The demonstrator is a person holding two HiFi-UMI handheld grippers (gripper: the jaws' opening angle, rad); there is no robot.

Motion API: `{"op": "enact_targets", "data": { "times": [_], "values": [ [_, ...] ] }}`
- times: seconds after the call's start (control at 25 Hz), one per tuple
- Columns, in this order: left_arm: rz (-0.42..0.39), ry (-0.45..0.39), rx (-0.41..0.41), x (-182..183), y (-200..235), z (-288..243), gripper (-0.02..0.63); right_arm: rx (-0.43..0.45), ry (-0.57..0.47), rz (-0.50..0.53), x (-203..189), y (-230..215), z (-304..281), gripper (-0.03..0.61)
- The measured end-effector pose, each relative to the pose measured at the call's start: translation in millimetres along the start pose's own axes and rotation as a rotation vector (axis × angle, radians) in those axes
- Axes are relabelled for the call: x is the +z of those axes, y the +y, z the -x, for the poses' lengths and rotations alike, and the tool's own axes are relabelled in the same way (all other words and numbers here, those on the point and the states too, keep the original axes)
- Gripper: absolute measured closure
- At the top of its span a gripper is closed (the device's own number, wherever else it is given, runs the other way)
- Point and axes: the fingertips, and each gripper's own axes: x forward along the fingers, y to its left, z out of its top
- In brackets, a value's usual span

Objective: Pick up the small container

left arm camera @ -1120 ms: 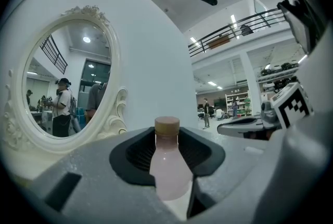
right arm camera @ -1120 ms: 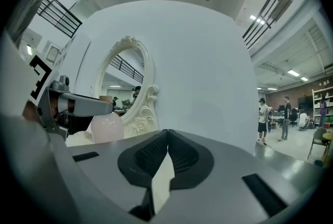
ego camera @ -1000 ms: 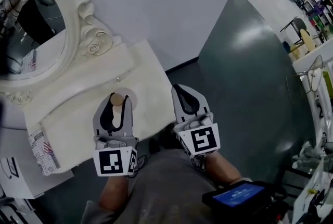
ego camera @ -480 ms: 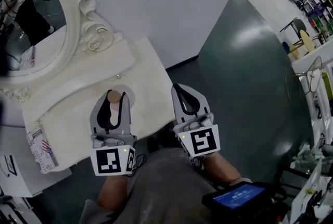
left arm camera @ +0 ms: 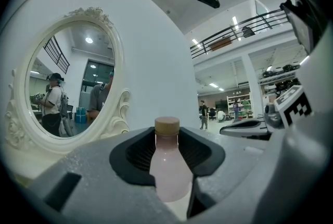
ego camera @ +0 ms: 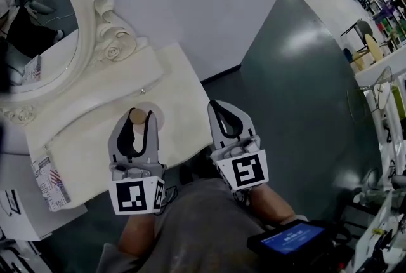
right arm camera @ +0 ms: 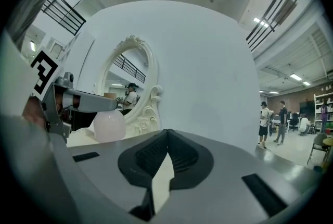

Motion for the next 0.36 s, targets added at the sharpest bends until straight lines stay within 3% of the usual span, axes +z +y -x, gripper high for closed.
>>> {"op": "enact_targets", "data": {
  "times": [0.36],
  "values": [
    [0.0,-0.007,-0.005,2.7,-1.8,0.6,0.469,0.004,-0.008,0.009,3.2,1.0,0.6,0.566]
  ]
}}
